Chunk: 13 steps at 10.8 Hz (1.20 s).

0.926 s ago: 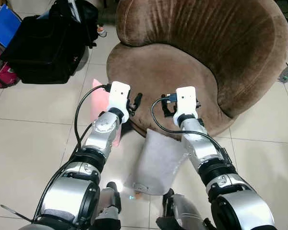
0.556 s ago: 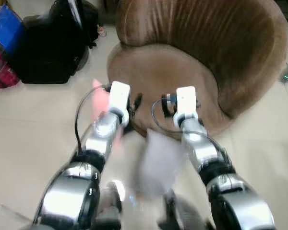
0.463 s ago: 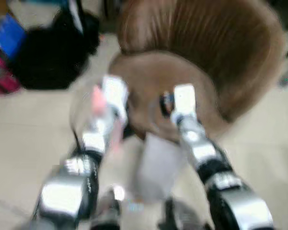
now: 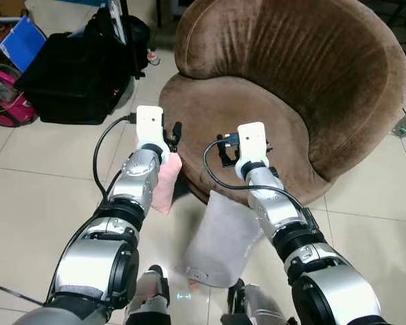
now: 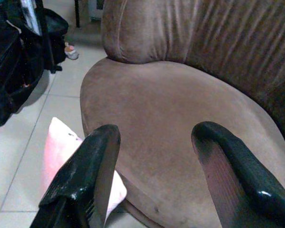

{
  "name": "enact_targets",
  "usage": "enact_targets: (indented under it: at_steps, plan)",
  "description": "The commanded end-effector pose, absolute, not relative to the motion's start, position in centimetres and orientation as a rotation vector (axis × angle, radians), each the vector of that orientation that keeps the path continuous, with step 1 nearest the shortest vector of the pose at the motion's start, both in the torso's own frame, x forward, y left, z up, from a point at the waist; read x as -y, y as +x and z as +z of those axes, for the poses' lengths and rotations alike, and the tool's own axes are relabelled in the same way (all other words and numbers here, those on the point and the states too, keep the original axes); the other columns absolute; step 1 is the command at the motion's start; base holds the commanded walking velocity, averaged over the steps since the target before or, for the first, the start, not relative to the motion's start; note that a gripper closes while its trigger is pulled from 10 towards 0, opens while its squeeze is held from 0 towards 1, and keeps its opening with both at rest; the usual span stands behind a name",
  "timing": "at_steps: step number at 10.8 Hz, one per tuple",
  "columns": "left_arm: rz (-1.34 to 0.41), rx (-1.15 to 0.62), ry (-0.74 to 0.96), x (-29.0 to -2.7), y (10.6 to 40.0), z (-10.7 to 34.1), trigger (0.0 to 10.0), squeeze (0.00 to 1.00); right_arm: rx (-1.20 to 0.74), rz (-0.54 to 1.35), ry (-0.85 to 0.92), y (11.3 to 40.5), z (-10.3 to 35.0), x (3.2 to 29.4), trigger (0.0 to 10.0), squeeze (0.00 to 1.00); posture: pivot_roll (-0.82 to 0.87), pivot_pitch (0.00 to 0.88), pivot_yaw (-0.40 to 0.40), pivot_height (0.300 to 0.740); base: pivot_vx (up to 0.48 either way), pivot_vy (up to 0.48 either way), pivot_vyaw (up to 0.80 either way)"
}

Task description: Move the pillow to the sofa from floor

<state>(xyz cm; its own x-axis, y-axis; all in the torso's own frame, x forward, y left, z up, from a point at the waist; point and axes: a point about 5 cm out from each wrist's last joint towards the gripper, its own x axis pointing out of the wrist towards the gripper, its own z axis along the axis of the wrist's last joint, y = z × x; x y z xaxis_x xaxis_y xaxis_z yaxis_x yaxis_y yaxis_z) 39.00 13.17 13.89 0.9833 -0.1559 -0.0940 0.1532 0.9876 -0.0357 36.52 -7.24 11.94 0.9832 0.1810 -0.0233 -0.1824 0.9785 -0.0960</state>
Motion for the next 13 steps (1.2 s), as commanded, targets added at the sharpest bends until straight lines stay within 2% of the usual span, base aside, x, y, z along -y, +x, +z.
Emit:
enact_targets:
  at_steps: [1,7,9,10,11,12,13]
  plan:
    - [-0.175,-0.102,0.002,-12.7,38.9,13.7,10.0,0.0,-0.04,0.169,-0.096,36.2,11.0,7.6,10.0,0.0,0.22,0.215,-0.064,0.74,0.0,0.0,0.0]
    - [-0.189,-0.024,0.19,-12.7,39.0,14.6,10.0,0.0,-0.04,0.159,-0.095,36.3,11.0,7.8,10.0,0.0,0.22,0.214,-0.061,0.74,0.0,0.0,0.0]
    - [-0.174,0.205,0.783,-12.4,38.7,15.9,10.0,0.0,-0.041,0.157,-0.098,36.2,10.9,7.9,10.0,0.0,0.22,0.206,-0.06,0.74,0.0,0.0,0.0]
    - [-0.176,0.258,0.916,-12.2,38.7,16.1,10.0,0.0,-0.041,0.154,-0.101,36.2,10.9,8.0,10.0,0.0,0.22,0.202,-0.061,0.74,0.0,0.0,0.0]
    - [-0.187,0.284,0.973,-12.0,38.6,16.1,10.0,0.0,-0.041,0.154,-0.102,36.2,10.9,8.1,10.0,0.0,0.22,0.2,-0.061,0.74,0.0,0.0,0.0]
    - [-0.181,0.322,1.017,-11.8,38.5,16.1,10.0,0.0,-0.042,0.153,-0.102,36.2,10.8,8.1,10.0,0.0,0.21,0.204,-0.06,0.74,0.0,0.0,0.0]
    - [-0.158,0.312,0.986,-12.1,38.5,16.1,10.0,0.0,-0.042,0.153,-0.102,36.1,10.8,8.1,10.0,0.0,0.21,0.205,-0.059,0.74,0.0,0.0,0.0]
